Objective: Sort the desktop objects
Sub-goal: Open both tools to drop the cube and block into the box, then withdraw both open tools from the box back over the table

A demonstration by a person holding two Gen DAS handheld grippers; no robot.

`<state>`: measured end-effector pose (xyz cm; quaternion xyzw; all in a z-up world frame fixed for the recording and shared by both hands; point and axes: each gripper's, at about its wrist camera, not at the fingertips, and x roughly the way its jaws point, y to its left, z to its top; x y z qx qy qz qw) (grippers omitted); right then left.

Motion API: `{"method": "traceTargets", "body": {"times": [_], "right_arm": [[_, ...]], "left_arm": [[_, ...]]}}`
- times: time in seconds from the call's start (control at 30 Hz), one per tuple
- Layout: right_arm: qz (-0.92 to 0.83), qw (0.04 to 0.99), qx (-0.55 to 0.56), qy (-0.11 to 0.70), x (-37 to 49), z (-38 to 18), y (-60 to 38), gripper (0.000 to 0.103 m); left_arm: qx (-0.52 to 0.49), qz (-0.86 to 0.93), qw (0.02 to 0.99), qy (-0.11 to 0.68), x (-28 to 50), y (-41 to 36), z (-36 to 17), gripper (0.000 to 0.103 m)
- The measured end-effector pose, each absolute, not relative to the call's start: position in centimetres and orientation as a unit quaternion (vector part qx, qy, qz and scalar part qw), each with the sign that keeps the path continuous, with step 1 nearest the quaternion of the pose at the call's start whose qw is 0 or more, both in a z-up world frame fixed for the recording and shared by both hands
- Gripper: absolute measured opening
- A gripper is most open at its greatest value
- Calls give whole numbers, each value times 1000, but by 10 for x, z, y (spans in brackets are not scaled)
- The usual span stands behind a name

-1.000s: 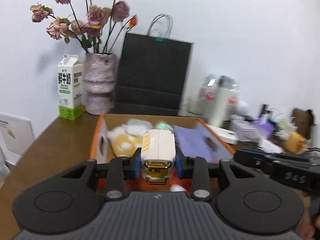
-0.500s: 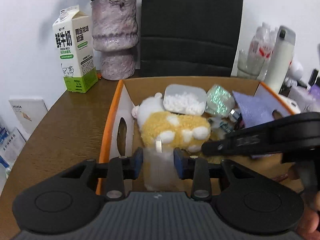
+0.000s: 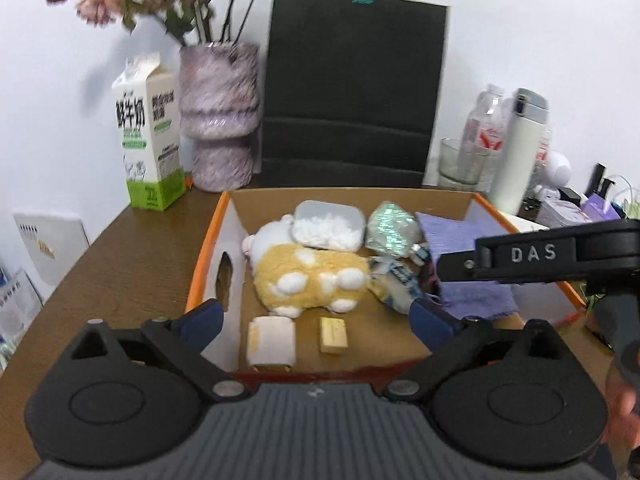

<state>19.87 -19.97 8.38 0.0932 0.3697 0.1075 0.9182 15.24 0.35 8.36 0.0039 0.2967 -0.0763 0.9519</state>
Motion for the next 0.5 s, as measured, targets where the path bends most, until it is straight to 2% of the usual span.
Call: {"method": "traceTargets", "body": {"times": [0.07, 0.23, 0.4, 0.5], "right_arm": [[84, 924, 86, 363, 185, 85, -211, 75], [73, 937, 76, 333, 139, 92, -232, 77], [86, 952, 39, 290, 69, 88, -230, 91], [97, 952, 28, 288, 28, 68, -229, 91]], "left_arm": [[0, -78, 953, 292, 142, -3, 87, 103], [-14, -89, 955, 283, 109, -5, 93, 103], [-15, -108, 956, 272, 53, 4, 86, 103], [-11, -105, 957, 269, 9, 10, 66, 103]]}}
